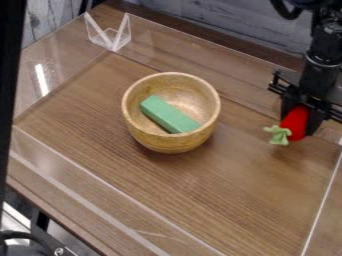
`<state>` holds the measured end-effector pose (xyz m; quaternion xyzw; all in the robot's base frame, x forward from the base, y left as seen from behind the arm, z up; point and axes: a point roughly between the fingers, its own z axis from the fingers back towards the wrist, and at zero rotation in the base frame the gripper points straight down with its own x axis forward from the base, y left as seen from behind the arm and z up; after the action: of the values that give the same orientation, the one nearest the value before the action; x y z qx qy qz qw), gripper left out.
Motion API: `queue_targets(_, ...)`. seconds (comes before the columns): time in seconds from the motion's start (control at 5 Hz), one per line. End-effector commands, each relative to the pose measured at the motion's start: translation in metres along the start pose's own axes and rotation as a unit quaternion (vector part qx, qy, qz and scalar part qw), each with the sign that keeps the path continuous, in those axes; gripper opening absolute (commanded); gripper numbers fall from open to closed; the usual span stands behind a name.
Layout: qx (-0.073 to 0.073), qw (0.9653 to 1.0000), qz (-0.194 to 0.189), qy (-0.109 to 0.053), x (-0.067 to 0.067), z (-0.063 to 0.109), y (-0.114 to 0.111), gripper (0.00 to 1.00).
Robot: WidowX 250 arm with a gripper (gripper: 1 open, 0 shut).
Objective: Move the red fruit to the right side of the table
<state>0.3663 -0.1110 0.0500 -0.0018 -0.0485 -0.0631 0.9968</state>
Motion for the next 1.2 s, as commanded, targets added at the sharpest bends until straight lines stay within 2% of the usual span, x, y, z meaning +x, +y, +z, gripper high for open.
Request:
queue_targets(0.0,0.001,0.9978,0.024,-0.061,0.012,0.04,-0.006,0.0)
queue_targets(0.4,-0.003,0.9961,-0.041,-0.078,0.01,0.027,-0.003,0.0)
queue_targets(0.6,-0.002,0.9931,-0.076,-0.089,0.011,0.027,-0.004,0.0)
queue_targets(0.8,0.002,0.9895,-0.104,-0.1,0.013,0.05,-0.009,0.0)
queue_targets(1.0,-0.002,0.9892,-0.113,-0.093,0.016,0.047,-0.014,1.0)
